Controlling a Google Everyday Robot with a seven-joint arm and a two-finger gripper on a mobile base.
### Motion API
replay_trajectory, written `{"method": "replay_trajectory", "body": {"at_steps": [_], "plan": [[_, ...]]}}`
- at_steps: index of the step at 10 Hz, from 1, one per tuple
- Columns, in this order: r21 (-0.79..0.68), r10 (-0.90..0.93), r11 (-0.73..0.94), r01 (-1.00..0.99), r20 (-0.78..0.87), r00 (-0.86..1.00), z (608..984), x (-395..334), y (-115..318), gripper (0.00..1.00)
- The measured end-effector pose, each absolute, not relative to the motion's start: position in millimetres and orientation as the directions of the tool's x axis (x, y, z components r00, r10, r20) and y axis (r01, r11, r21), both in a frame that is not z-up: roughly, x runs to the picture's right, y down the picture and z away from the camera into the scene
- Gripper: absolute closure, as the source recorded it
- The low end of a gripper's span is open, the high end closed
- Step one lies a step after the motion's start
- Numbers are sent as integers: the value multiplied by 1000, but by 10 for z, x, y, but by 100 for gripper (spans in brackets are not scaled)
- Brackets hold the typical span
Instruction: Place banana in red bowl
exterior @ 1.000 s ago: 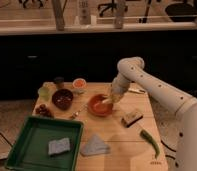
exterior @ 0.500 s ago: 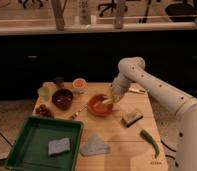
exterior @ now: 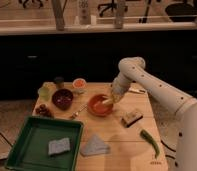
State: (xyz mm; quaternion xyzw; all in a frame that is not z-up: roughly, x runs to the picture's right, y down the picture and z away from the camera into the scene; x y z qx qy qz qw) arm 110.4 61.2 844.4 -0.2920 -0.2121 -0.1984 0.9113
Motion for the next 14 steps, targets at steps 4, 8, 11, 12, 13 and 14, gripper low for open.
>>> {"method": "replay_trajectory", "body": {"at_steps": [4,8,11,12,13,14], "plan": [[-448,-236,744,496,518,822,8440,1101,628,87],[-445,-235,740,505,533,813,8441,1083,639,87],[-444,-233,735,512,544,806,8444,1072,651,87],[-443,-233,734,514,547,804,8446,1067,649,87],[-443,-233,732,517,551,801,8447,1064,655,87],[-441,-233,730,521,556,798,8448,1059,658,87]]}}
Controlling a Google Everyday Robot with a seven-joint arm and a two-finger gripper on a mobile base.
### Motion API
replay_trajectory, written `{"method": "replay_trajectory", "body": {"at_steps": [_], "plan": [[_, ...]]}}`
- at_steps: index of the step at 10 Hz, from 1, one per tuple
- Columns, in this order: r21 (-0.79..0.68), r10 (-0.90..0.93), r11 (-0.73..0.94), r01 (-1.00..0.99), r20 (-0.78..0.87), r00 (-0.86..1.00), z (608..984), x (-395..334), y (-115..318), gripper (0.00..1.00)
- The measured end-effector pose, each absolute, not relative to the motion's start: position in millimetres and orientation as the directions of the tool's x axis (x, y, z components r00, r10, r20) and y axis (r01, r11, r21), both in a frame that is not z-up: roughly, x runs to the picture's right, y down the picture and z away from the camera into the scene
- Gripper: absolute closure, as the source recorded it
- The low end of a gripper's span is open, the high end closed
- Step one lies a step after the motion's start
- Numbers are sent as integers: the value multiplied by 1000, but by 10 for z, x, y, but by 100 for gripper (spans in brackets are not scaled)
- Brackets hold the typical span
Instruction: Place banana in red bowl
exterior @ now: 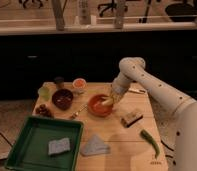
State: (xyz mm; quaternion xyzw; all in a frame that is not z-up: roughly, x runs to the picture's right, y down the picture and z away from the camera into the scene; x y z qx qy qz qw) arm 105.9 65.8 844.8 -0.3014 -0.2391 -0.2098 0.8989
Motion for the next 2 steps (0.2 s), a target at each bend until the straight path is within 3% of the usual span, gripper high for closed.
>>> {"method": "replay_trajectory", "body": {"at_steps": [2], "plan": [[-442,-232,726,527,563,793,8449,1065,670,87]]}}
